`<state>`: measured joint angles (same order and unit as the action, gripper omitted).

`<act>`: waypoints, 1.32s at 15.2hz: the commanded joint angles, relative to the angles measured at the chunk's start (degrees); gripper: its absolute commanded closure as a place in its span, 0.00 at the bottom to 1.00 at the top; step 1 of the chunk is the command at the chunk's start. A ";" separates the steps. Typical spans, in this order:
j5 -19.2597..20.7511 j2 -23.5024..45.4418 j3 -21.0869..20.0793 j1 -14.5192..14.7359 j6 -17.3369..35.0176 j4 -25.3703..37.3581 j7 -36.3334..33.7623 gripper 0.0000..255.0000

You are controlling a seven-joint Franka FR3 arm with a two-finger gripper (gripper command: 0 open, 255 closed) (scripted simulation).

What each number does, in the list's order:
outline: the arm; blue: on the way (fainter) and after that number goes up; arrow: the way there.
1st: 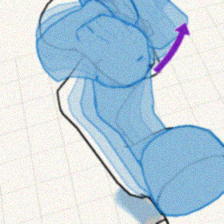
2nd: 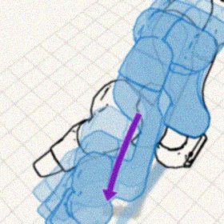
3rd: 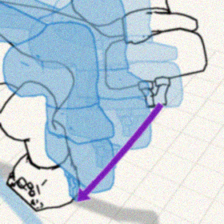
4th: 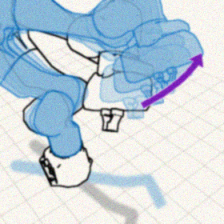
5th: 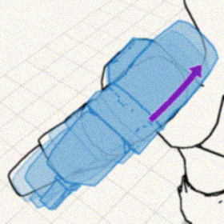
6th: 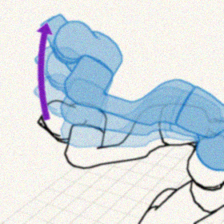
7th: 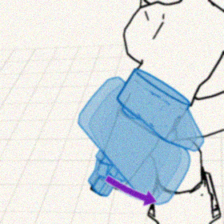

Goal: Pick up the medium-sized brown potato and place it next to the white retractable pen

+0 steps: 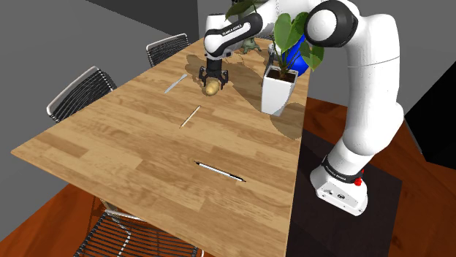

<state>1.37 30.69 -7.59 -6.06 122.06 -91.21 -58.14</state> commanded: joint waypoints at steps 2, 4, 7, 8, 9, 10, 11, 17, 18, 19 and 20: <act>0.00 0.03 0.01 -0.01 0.07 -0.02 0.02 0.00; 0.00 0.03 0.01 -0.01 0.06 -0.02 0.02 0.00; 0.00 0.03 0.01 -0.01 0.06 -0.02 0.02 1.00; 0.00 0.02 0.01 -0.02 0.07 -0.04 0.02 1.00; 0.00 0.01 0.01 -0.02 0.06 -0.04 0.03 1.00; 0.00 0.02 0.01 -0.02 0.06 -0.03 0.03 1.00; 0.00 0.01 0.01 -0.02 0.06 -0.04 0.03 1.00; -0.08 -0.65 -0.04 -0.04 -1.14 0.51 0.03 1.00; -0.12 -0.98 -0.07 -0.06 -1.75 0.79 0.03 1.00; -0.15 -1.27 -0.09 -0.07 -2.37 1.12 0.03 1.00; -0.19 -1.59 -0.11 -0.08 -2.99 1.42 0.03 1.00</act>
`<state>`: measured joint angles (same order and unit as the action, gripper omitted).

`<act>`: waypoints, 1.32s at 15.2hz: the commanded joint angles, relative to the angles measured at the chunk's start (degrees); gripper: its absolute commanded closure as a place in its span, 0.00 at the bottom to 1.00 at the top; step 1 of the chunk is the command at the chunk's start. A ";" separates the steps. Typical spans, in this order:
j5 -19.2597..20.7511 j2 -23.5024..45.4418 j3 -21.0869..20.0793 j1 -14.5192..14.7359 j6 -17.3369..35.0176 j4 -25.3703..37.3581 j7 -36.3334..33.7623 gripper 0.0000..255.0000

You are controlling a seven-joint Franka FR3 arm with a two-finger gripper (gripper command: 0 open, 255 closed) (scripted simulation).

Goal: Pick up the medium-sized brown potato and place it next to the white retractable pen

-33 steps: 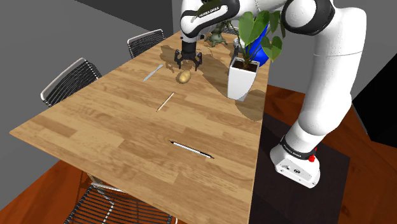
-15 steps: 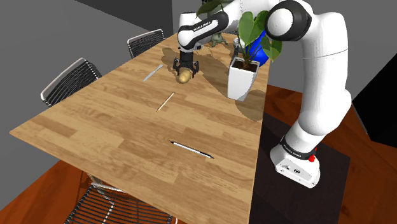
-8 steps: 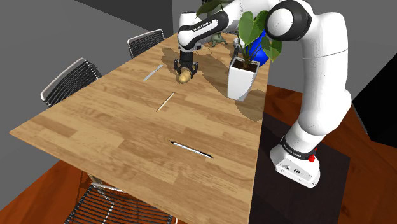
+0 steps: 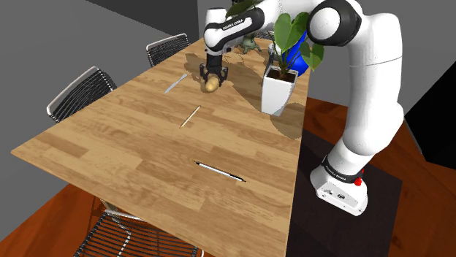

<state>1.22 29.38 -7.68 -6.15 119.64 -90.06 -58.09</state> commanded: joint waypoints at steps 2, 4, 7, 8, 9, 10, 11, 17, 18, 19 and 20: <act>-0.10 -0.84 -0.07 -0.01 -1.84 0.99 -0.02 1.00; -0.16 -1.37 -0.11 -0.03 -3.12 1.74 -0.03 1.00; -0.25 -2.09 -0.16 -0.04 -5.08 2.98 -0.04 1.00; -0.28 -2.33 -0.18 -0.05 -5.73 3.40 -0.04 1.00; -0.30 -2.52 -0.19 -0.05 -6.41 3.89 -0.05 1.00; -0.32 -2.71 -0.21 -0.05 -7.08 4.38 -0.05 1.00; -0.34 -2.90 -0.22 -0.04 -7.76 4.87 -0.06 1.00; -0.44 -3.74 -0.30 -0.01 -11.96 8.24 -0.12 1.00; -0.45 -3.84 -0.31 0.00 -12.68 8.86 -0.14 1.00; -0.46 -3.92 -0.32 0.01 -13.41 9.51 -0.15 1.00; -0.47 -3.98 -0.33 0.02 -14.08 10.12 -0.16 1.00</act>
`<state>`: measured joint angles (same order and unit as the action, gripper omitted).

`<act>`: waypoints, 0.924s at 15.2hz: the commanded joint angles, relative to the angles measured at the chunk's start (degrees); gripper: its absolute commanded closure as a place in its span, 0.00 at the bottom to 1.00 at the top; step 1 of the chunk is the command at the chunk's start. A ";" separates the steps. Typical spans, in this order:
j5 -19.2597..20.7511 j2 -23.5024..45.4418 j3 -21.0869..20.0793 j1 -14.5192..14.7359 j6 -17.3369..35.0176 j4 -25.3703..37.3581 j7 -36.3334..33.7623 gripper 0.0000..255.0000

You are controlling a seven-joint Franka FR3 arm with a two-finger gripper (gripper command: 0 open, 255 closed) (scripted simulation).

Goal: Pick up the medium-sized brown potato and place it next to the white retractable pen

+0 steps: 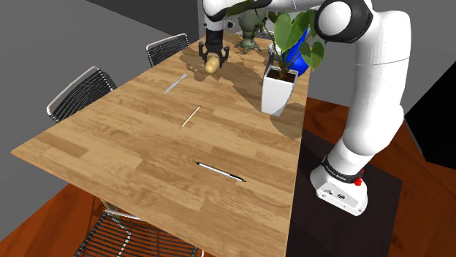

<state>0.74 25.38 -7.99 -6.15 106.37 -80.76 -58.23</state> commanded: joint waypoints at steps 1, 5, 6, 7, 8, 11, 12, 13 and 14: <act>-0.24 -2.55 -0.22 0.09 0.54 -3.07 -0.36 1.00; -1.34 -11.84 -1.11 0.56 4.80 -16.51 -1.76 1.00; -1.65 -14.00 -1.35 0.72 5.64 -19.47 -2.11 1.00; -1.97 -16.12 -1.60 0.90 6.40 -22.30 -2.47 1.00; -2.31 -18.19 -1.86 1.10 7.09 -25.03 -2.83 1.00; -3.44 -24.26 -2.70 1.82 8.77 -32.64 -3.94 1.00; -3.85 -26.24 -2.99 2.10 9.21 -35.00 -4.32 1.00; -4.29 -28.21 -3.29 2.40 9.59 -37.29 -4.71 1.00; -4.74 -30.16 -3.60 2.73 9.91 -39.50 -5.11 1.00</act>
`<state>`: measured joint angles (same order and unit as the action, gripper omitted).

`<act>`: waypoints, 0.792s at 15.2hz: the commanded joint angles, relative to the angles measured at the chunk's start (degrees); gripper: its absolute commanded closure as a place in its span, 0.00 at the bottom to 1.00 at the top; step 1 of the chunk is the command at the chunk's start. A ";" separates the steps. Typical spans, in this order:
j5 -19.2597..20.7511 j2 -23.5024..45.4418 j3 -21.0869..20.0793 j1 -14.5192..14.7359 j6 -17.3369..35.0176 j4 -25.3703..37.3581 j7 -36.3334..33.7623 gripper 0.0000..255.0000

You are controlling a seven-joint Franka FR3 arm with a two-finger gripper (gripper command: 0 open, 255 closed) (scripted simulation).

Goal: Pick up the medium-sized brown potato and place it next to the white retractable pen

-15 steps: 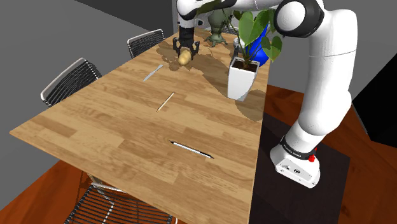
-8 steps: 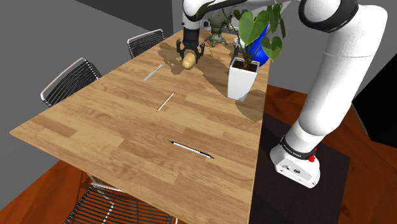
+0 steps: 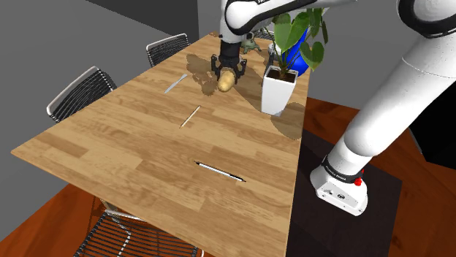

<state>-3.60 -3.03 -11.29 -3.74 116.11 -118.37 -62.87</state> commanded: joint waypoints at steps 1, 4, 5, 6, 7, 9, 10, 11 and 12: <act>-0.88 -3.70 -0.63 0.67 0.43 -4.03 -0.88 1.00; -2.43 -9.50 -1.65 1.89 0.86 -10.06 -2.19 1.00; -2.99 -11.43 -2.01 2.36 0.89 -11.95 -2.66 1.00; -3.57 -13.35 -2.39 2.85 0.86 -13.77 -3.14 1.00; -4.17 -15.28 -2.77 3.38 0.78 -15.53 -3.65 1.00; -5.43 -19.12 -3.58 4.53 0.43 -18.87 -4.74 1.00; -6.09 -21.04 -4.00 5.17 0.18 -20.45 -5.33 1.00; -6.77 -22.96 -4.44 5.83 -0.13 -21.97 -5.95 1.00; -7.46 -24.87 -4.89 6.53 -0.50 -23.43 -6.60 1.00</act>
<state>-10.43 -26.35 -15.82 2.24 115.21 -139.94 -69.05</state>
